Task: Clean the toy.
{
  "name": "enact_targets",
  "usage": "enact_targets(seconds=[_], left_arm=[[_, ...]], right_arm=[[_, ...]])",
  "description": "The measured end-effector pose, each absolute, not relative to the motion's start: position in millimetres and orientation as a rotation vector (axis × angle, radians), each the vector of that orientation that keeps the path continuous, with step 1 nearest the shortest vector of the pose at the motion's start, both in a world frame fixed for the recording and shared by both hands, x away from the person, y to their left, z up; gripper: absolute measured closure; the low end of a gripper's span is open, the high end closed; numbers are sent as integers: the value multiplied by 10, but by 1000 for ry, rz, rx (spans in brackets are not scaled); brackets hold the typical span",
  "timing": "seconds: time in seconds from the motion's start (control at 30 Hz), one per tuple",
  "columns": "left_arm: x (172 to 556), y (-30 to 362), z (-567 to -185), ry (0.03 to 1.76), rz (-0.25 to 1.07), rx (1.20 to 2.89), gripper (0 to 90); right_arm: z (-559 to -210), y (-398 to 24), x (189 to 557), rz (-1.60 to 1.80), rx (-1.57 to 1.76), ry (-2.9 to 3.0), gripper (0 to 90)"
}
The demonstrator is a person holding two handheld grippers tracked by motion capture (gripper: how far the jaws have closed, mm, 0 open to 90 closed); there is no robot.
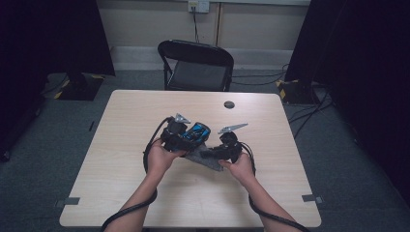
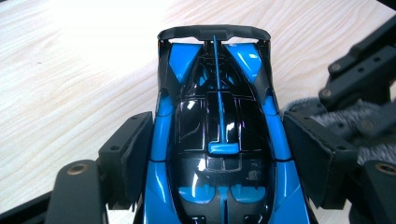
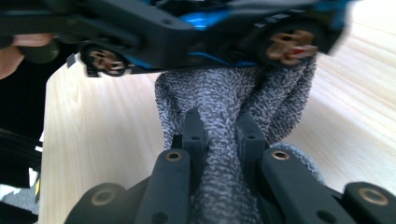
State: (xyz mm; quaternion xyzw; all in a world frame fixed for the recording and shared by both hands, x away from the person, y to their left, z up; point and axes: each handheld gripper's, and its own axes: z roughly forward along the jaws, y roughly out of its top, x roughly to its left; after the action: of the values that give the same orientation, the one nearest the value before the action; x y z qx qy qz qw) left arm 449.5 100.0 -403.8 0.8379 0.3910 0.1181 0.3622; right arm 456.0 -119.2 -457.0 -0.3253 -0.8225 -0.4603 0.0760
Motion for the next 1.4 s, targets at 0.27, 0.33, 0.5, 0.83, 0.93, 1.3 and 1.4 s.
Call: enact_targets(seconds=[0.27,0.33,0.5,0.83,0.93,1.3,1.4], left_arm=[[4529,970,-4068,1020,300,2160,269],[4537,962,-4082,1024,302,2160,269],[4552,958,-4102,1034,305,2153,269],[4495,1008,-4003,1017,323,2140,269],[4461,1006,-3970,1001,325,2135,269],[4392,934,-3967,968,310,2148,269],[4397,933,-3979,975,310,2145,269]], right_arm=[[-4535,-1065,4466,-1367,-887,-2514,788],[-4529,-1035,4445,-1362,-864,-2526,787],[-4522,-951,4381,-1346,-791,-2547,788],[-4540,-1164,4461,-1317,-888,-2602,787],[-4540,-1317,4536,-1336,-981,-2605,787],[-4501,-1422,4617,-1378,-1038,-2596,787],[-4506,-1385,4610,-1384,-1037,-2588,786]])
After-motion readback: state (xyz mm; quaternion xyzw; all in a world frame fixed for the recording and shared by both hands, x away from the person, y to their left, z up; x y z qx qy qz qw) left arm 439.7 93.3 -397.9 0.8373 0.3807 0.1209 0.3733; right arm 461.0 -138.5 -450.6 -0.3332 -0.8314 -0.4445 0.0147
